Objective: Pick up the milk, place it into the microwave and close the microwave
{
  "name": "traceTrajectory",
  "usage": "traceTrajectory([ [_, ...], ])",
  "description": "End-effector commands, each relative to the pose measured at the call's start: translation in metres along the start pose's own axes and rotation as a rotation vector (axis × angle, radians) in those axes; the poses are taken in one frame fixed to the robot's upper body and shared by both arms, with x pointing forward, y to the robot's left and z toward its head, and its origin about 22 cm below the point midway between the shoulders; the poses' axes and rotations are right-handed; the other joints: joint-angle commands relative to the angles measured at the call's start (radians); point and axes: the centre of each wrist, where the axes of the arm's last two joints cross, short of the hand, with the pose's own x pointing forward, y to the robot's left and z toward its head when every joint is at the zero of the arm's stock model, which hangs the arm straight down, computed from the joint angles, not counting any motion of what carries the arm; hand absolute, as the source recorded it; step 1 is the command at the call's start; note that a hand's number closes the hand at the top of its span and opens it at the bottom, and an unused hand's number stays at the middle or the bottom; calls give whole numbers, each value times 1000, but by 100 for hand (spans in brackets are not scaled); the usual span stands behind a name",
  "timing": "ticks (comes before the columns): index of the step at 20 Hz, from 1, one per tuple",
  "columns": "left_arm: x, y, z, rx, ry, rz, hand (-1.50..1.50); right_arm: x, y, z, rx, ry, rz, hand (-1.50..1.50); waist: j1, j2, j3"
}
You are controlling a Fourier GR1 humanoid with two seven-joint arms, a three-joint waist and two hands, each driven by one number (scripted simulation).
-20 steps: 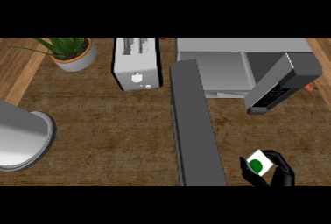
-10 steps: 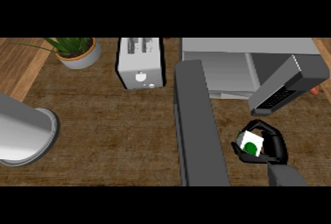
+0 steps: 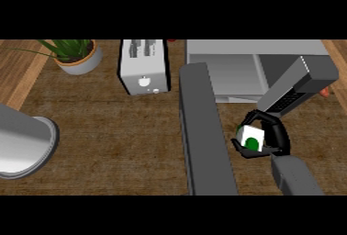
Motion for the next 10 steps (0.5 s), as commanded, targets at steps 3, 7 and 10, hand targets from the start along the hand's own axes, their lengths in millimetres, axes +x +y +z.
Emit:
traceTrajectory([
  [3,-7,5,8,-1,10,-22,-150,26,29,-34,-16,-12,24,150,-3,-1,0],
  [7,4,0,2,11,-1,-1,-150,36,38,-77,-20,-16,86,150,1,0,0],
  [10,-8,14,10,21,-2,-2,-150,35,46,-104,-36,0,151,150,12,3,0],
])
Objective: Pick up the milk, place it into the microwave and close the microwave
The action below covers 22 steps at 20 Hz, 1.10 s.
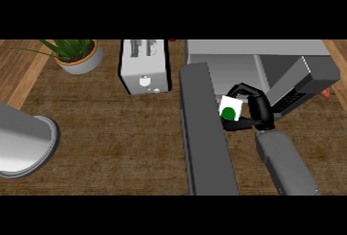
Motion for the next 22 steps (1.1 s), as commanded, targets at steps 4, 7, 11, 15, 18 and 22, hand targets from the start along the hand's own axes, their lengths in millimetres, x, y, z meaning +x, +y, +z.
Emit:
traceTrajectory([
  [4,-6,-2,0,-7,10,2,-150,26,21,-73,4,24,194,150,12,4,0],
  [7,-13,15,1,-10,9,6,-150,12,6,-78,21,40,229,150,25,10,1],
  [11,-15,3,-5,-30,0,16,-150,9,9,-88,-21,72,320,150,42,18,1],
  [15,-13,-1,-13,-42,-9,-3,-150,3,5,-85,-81,80,384,150,58,30,3],
  [18,-12,5,-21,-67,-23,6,-150,20,1,-110,-114,72,383,150,71,35,3],
  [22,-25,-1,-21,-58,-6,19,-150,15,-16,-104,-194,61,482,150,78,43,3],
])
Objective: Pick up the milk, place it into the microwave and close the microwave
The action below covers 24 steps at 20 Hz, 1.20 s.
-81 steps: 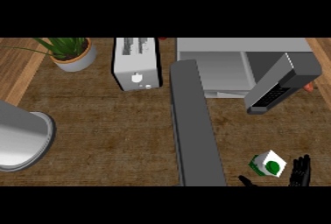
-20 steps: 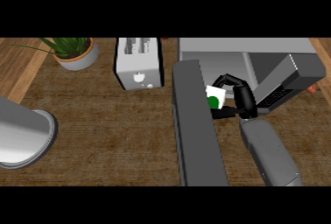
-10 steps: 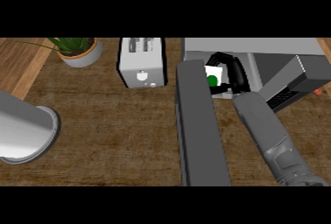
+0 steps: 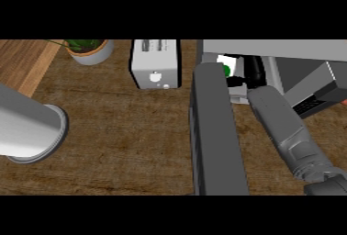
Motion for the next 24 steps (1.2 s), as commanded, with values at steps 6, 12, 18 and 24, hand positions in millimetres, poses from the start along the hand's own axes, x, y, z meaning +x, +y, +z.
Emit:
traceTrajectory([
  [6,-9,4,-4,-19,7,17,-150,-4,-26,-14,-112,-71,227,150,32,14,0],
  [12,-14,4,-16,-34,11,24,-150,-14,-48,-16,-103,-46,350,150,46,27,0],
  [18,-10,0,-21,-52,5,-4,-150,-53,-78,16,-309,228,599,-150,58,46,-2],
  [24,-14,0,-27,-58,6,-31,-150,-23,-41,-4,-166,4,473,-150,69,39,5],
])
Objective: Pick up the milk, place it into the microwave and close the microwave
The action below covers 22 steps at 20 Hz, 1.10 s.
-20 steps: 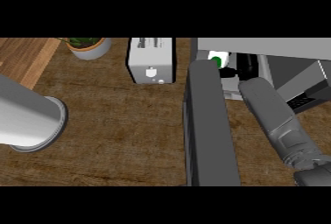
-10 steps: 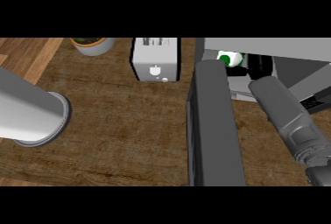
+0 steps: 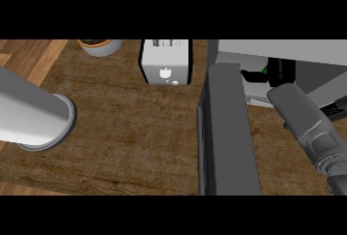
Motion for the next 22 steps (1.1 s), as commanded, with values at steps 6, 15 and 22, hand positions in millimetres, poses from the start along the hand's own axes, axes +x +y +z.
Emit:
traceTrajectory([
  [6,-4,-5,-5,-96,21,8,-150,14,-1,-11,61,-115,-120,-150,2,-8,2],
  [15,-19,-17,-21,-203,22,49,-150,30,12,-5,146,-105,-358,-150,-31,-14,1],
  [22,-28,-39,-25,-253,25,96,-150,15,25,22,199,-66,-618,-150,-67,-32,0],
])
